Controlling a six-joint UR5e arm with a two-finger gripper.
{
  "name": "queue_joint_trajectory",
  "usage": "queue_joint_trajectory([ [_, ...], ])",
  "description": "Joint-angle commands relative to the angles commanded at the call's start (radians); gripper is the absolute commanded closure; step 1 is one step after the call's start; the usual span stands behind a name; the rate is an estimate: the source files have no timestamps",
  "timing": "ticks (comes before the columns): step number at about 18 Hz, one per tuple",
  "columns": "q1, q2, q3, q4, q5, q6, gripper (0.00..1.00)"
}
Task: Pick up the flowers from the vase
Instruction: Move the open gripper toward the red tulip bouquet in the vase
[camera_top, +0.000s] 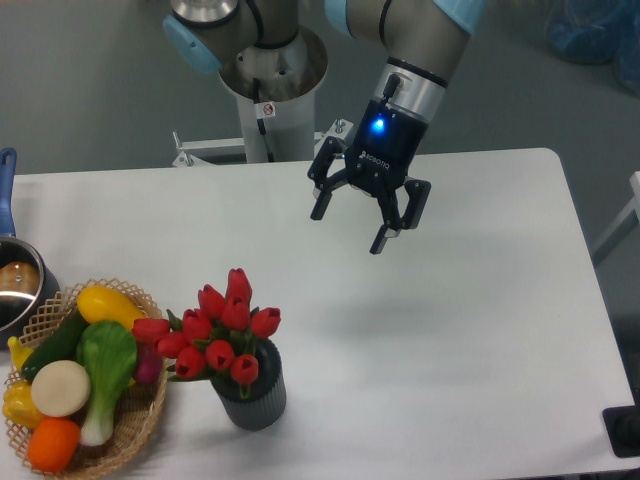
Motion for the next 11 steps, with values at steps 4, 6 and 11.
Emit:
queue_joint_trajectory([
  [4,-0.003,-0.038,0.018,0.002,-0.135,-0.045,0.00],
  [6,-0.006,-0.054,0.018,0.002,-0.164,-0.045,0.00],
  [11,-0.057,-0.116,0.017,0.011,-0.156,0.020,0.00],
])
